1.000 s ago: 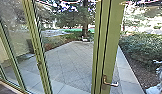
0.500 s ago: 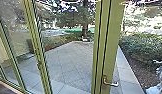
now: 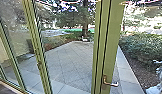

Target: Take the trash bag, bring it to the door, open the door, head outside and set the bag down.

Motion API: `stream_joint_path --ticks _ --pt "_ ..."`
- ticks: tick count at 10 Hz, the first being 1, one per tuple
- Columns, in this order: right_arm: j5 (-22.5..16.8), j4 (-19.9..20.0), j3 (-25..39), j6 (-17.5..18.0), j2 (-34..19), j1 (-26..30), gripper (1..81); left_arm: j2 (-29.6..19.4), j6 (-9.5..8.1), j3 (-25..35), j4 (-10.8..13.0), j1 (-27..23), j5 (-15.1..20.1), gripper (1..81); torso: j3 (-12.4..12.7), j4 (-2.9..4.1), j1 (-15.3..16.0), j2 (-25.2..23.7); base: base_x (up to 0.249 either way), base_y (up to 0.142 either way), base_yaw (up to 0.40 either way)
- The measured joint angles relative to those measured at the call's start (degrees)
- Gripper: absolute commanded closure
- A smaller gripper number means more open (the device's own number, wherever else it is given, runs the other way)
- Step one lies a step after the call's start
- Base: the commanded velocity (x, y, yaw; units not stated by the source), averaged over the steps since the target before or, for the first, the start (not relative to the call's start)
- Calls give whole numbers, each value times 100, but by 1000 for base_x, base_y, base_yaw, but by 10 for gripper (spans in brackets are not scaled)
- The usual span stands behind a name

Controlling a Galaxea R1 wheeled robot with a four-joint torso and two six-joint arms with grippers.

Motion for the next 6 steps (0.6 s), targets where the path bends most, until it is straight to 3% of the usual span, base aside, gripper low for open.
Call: stream_joint_path --ticks 6 --pt "474 4 2861 2 -2224 49 10 72 0 -9 0 -18 -2 811 -236 0 0 2 0 0 0"
